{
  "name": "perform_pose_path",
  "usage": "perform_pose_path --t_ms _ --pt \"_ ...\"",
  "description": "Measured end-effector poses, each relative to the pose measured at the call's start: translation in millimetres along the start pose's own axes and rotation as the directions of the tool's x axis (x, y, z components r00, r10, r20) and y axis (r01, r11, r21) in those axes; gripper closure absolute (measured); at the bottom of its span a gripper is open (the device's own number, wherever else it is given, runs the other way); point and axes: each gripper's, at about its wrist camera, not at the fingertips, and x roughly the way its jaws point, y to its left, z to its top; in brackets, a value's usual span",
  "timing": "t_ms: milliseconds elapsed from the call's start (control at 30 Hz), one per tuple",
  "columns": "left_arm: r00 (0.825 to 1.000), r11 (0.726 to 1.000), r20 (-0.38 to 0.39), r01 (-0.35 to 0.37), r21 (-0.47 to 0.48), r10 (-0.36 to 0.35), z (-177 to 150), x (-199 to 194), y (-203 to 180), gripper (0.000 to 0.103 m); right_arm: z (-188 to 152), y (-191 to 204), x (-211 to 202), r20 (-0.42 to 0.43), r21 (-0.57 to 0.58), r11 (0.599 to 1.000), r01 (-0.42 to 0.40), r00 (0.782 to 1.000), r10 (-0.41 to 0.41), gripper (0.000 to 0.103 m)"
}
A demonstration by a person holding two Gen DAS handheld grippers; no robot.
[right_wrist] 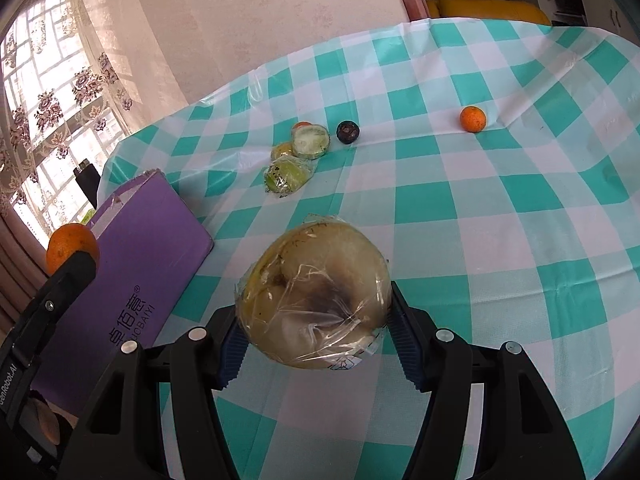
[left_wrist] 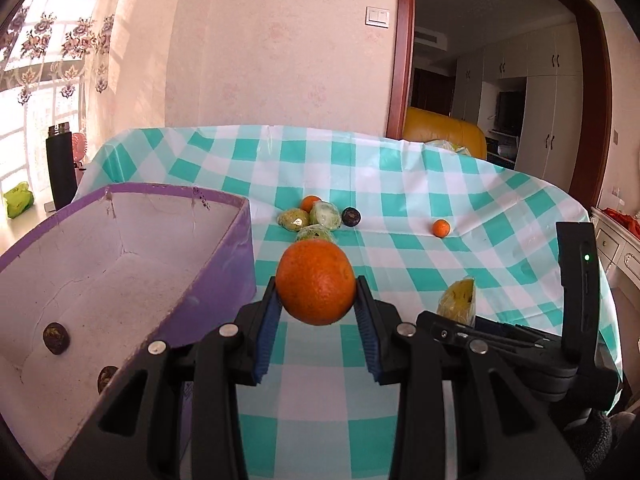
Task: Organize fruits
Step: 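Lift the bagged fruit and orange with both grippers toward the box, then release the bagged fruit and orange into the box with both grippers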
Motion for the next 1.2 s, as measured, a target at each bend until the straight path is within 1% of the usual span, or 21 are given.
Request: perform_pose_path --t_ms 200,367,467,633,767,800,833,900,1000,1033,1100,1200 --pt "0.996 0.997 0.056 -0.071 -0.008 0.071 18.8 -36.8 28.2 0.066 3.5 44.9 -11.9 0.028 -0.118 0.992 -0.040 0.999 0.044 0.042" --pt "0.981 0.984 0.082 -0.179 -0.001 0.178 23.3 -62.0 55.6 0.066 13.4 83.4 -22.3 0.057 -0.191 0.977 -0.091 0.993 0.104 0.042" --pt "0.972 0.974 0.067 -0.224 -0.029 0.226 26.8 -68.5 82.4 0.066 22.7 110.0 -27.5 0.072 -0.235 0.963 -0.132 0.986 0.152 0.042" --pt "0.949 0.948 0.039 -0.309 -0.070 0.312 29.4 -72.0 122.0 0.066 32.1 155.9 -26.8 0.067 -0.314 0.929 -0.195 0.972 0.227 0.041" --pt "0.929 0.927 -0.002 -0.368 -0.078 0.369 25.4 -71.0 145.8 0.066 35.5 190.0 -21.2 0.059 -0.373 0.900 -0.226 0.962 0.266 0.041" --pt "0.927 0.923 -0.016 -0.375 -0.082 0.375 24.1 -70.0 150.5 0.066 36.3 198.0 -18.5 0.055 -0.390 0.893 -0.226 0.962 0.267 0.041" --pt "0.924 0.920 -0.033 -0.383 -0.085 0.381 22.7 -68.6 155.0 0.066 36.6 206.1 -14.9 0.045 -0.414 0.884 -0.216 0.965 0.257 0.041" --pt "0.915 0.911 -0.069 -0.402 -0.088 0.397 20.4 -64.3 164.0 0.066 37.1 221.0 -3.0 0.019 -0.460 0.870 -0.177 0.978 0.209 0.041" --pt "0.905 0.904 -0.128 -0.418 -0.088 0.406 17.0 -57.4 176.0 0.066 38.8 235.6 15.6 -0.037 -0.487 0.856 -0.174 0.983 0.179 0.041" --pt "0.898 0.900 -0.152 -0.427 -0.087 0.412 16.3 -54.3 179.7 0.065 38.8 241.4 21.1 -0.047 -0.507 0.847 -0.163 0.986 0.161 0.041" --pt "0.887 0.897 -0.205 -0.436 -0.077 0.414 12.6 -46.7 187.4 0.065 37.6 254.9 34.3 -0.085 -0.560 0.816 -0.142 0.990 0.114 0.042" --pt "0.872 0.894 -0.271 -0.442 -0.075 0.408 7.1 -38.1 198.3 0.065 31.0 272.0 60.0 -0.175 -0.626 0.770 -0.126 0.984 0.018 0.042"
